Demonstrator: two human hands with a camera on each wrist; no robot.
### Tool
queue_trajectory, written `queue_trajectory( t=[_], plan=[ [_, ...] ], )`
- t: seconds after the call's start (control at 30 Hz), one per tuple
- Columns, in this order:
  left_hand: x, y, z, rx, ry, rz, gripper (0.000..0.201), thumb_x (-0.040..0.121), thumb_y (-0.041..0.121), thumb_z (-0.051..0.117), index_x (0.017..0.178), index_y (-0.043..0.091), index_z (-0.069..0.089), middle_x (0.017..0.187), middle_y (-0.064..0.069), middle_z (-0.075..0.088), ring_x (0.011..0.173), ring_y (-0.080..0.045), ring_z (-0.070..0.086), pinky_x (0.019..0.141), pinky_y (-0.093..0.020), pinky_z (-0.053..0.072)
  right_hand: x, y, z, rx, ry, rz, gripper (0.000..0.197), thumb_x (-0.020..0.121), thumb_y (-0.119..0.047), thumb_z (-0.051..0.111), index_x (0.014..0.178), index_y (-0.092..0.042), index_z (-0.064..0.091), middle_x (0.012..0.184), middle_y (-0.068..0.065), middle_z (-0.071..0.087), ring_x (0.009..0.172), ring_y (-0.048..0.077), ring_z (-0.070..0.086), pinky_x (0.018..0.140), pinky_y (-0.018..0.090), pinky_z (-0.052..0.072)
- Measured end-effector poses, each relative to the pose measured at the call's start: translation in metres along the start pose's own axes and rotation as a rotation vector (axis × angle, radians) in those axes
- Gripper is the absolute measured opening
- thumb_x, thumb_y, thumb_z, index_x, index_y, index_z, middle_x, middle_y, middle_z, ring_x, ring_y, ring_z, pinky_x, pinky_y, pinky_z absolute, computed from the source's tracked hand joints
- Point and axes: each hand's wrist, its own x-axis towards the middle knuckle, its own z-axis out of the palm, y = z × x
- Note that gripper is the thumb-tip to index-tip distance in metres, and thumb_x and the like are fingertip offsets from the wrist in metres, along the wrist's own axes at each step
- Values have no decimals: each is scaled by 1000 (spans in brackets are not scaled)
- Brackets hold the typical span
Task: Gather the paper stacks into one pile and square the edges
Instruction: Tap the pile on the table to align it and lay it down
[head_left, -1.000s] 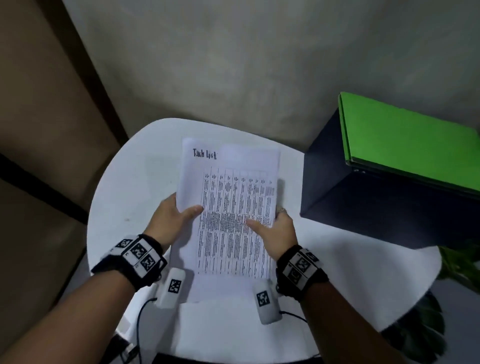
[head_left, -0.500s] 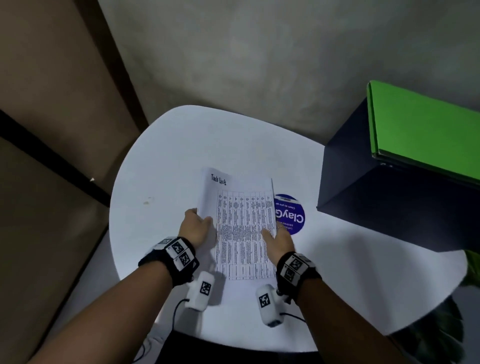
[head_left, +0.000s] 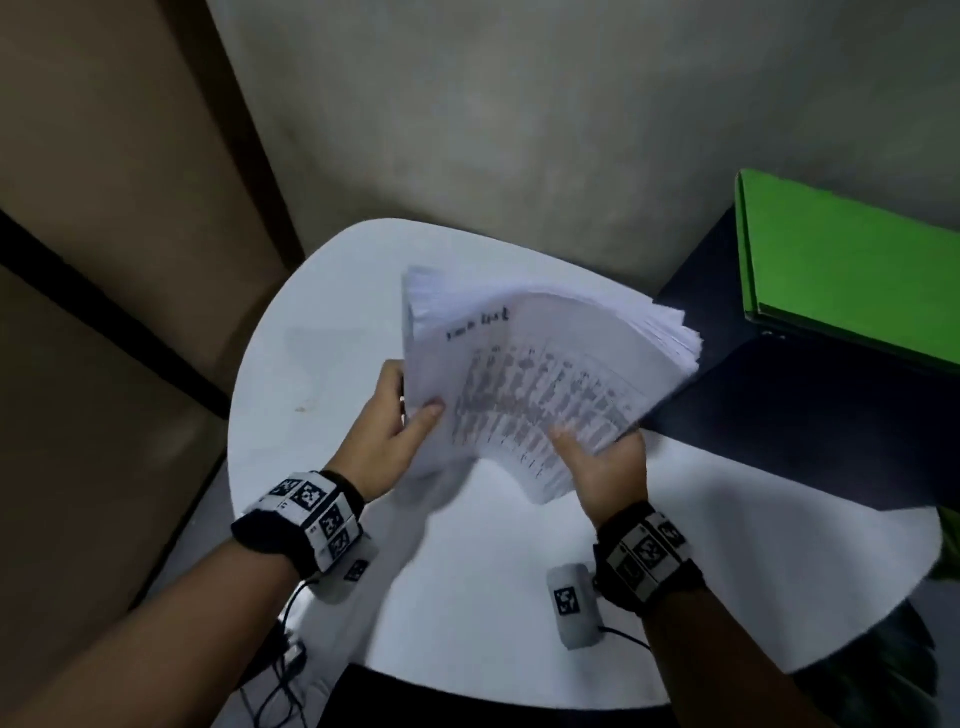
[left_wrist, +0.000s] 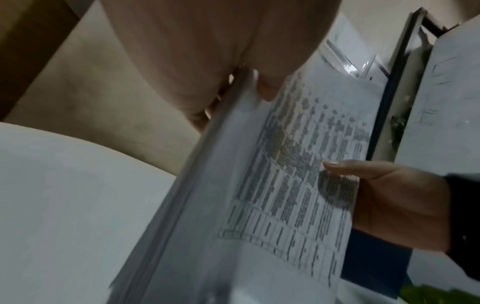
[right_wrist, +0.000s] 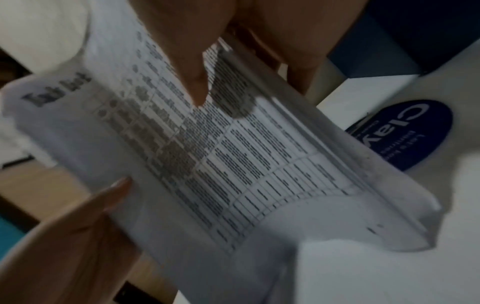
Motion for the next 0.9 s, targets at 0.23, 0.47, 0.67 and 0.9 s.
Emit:
queue_trajectory(
  t=[0.23, 0.47, 0.67, 0.9],
  plan=[
    [6, 20, -2, -195, -41, 63, 88, 72, 48, 84, 145, 15, 45, 137, 3, 64, 129, -14, 59, 109, -44, 47, 3, -9, -2, 46, -25, -55, 36, 70, 2, 85, 94, -21, 72, 94, -6, 78, 94, 7, 74, 80, 22, 59],
    [2, 52, -9, -368, 184, 258, 86, 69, 67, 77, 128, 15, 44, 123, -8, 56, 112, -20, 60, 100, -39, 50, 0, -18, -3, 103, -54, -121, 48, 67, 12, 82, 94, -26, 68, 90, -18, 77, 90, 1, 73, 77, 15, 56],
    [4, 76, 7, -341, 389, 405, 48, 89, 35, 49, 129, 9, 45, 110, -1, 57, 93, -14, 52, 82, -28, 43, 5, -31, -5, 131, 45, -213, 64, 58, -9, 92, 114, 0, 64, 103, 3, 76, 99, 19, 73, 85, 30, 59],
    [8, 32, 1, -286, 189, 234, 71, 79, 51, 76, 133, 26, 38, 125, -3, 60, 118, -19, 61, 105, -43, 50, 6, -16, 1, 88, -9, -73, 39, 68, 0, 87, 97, -19, 70, 90, -16, 77, 89, 1, 73, 75, 13, 55]
  ],
)
